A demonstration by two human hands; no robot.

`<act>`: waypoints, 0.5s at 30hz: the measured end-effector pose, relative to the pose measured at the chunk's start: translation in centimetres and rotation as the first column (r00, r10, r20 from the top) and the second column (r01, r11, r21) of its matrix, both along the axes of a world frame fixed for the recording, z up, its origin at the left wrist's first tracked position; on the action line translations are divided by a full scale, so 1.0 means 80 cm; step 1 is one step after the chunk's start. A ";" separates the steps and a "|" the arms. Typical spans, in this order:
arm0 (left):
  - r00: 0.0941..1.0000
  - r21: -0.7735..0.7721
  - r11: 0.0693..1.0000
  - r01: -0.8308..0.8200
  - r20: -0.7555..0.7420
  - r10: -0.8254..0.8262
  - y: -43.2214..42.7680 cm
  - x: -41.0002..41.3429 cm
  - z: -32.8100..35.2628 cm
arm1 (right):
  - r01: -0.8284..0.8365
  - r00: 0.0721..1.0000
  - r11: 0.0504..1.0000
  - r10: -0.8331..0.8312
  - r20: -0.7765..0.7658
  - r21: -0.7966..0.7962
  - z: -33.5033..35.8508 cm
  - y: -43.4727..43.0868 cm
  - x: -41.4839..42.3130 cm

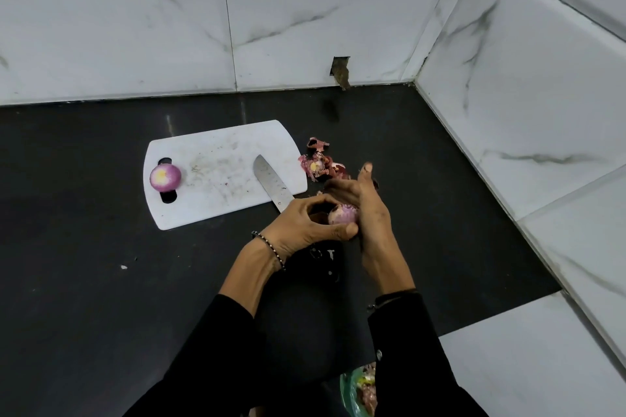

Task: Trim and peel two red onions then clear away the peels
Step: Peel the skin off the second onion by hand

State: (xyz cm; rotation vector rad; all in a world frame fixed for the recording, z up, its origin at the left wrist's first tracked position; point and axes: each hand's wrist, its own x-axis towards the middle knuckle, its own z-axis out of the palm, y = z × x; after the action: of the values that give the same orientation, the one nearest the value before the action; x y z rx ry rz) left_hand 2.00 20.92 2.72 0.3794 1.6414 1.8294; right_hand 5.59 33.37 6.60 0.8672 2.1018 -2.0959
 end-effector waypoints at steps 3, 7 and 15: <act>0.998 0.057 0.998 0.025 0.062 -0.029 0.000 0.000 0.000 | 0.038 0.999 0.998 -0.037 0.018 -0.047 -0.005 0.006 0.001; 0.992 0.164 0.986 -0.001 0.126 -0.020 0.001 -0.003 0.004 | 0.085 0.996 0.987 -0.081 0.038 -0.136 -0.009 0.013 0.003; 0.966 0.289 0.956 -0.052 0.256 -0.025 0.010 -0.002 0.007 | 0.130 0.990 0.984 -0.136 -0.043 -0.118 0.003 0.018 0.000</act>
State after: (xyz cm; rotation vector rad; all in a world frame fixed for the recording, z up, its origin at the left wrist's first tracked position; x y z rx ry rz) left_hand 1.81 21.69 3.30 0.2434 1.2024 2.0439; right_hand 5.59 34.79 6.80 0.9748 1.9735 -2.3030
